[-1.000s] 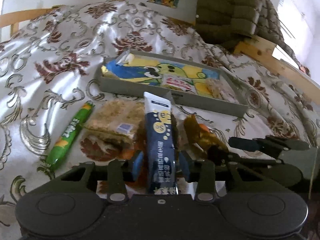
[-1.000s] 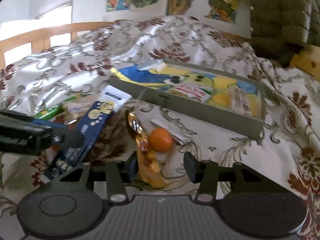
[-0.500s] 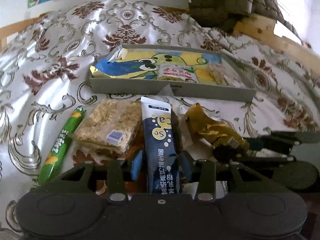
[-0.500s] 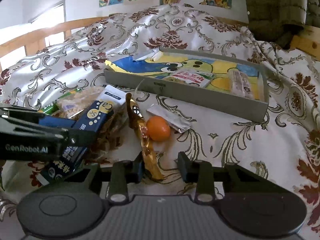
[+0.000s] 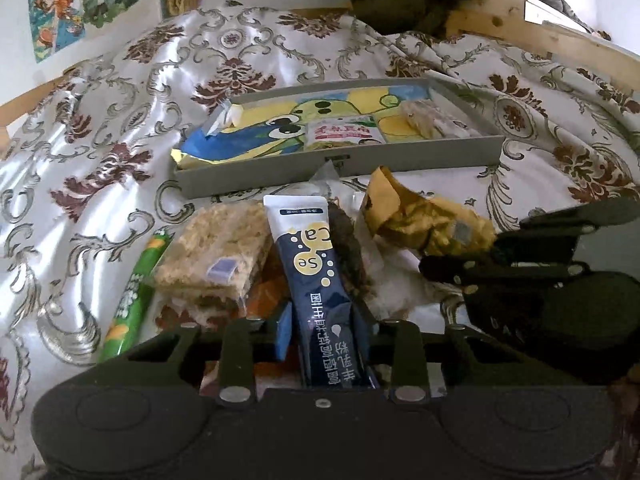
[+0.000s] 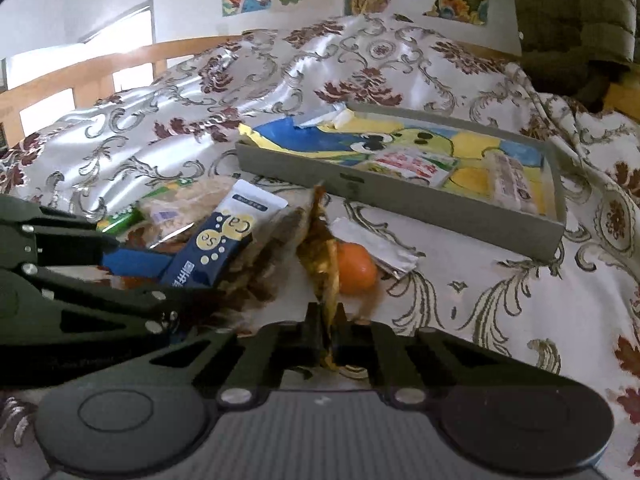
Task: Organize snacks
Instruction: 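Grasp the blue milk stick with the left tool while the right tool grasps the yellow packet, then carry the milk stick and yellow packet over the grey tray with both tools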
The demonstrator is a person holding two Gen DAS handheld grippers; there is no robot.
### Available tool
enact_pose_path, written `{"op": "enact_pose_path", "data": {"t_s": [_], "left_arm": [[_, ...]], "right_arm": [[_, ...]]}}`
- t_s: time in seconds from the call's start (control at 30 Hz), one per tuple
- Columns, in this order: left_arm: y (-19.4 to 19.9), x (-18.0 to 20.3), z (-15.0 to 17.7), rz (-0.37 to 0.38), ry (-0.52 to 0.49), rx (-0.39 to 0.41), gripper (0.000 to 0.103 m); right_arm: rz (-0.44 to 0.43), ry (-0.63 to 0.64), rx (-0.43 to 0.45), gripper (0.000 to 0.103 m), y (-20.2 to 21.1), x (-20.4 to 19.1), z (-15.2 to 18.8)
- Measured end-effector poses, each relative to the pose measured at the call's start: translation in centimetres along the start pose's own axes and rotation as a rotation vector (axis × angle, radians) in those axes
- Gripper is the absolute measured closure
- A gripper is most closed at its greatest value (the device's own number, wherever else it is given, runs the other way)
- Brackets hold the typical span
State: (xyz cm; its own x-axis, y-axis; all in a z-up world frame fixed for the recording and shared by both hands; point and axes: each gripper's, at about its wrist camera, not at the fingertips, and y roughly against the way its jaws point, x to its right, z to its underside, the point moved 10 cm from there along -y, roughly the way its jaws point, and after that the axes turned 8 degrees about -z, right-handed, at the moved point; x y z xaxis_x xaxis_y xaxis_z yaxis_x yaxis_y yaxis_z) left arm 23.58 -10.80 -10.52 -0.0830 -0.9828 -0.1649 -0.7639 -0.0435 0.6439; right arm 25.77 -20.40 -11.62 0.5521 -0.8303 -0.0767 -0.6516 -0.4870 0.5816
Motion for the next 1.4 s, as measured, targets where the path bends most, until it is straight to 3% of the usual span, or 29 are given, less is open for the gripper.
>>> {"op": "enact_pose_path", "data": {"t_s": [0.4, 0.97, 1.13, 1.4], "left_arm": [[2.5, -1.6, -1.0, 0.021, 0.13, 0.065, 0.072], [2.1, -1.9, -5.0, 0.039, 0.161, 0.126, 0.072], [1.3, -1.2, -8.5, 0.059, 0.119, 0.171, 0.072], [-2.1, -0.6, -16.3, 0.055, 0.134, 0.228, 0.072]], "right_arm": [[0.042, 0.064, 0.087, 0.099, 1.5, -0.9, -1.4], [0.103, 0.103, 0.238, 0.102, 3.7, -0.6, -3.5], [0.137, 0.098, 0.31, 0.102, 4.5, 0.4, -4.6], [0.157, 0.071, 0.392, 0.102, 3.2, 4.3, -7.7]]}}
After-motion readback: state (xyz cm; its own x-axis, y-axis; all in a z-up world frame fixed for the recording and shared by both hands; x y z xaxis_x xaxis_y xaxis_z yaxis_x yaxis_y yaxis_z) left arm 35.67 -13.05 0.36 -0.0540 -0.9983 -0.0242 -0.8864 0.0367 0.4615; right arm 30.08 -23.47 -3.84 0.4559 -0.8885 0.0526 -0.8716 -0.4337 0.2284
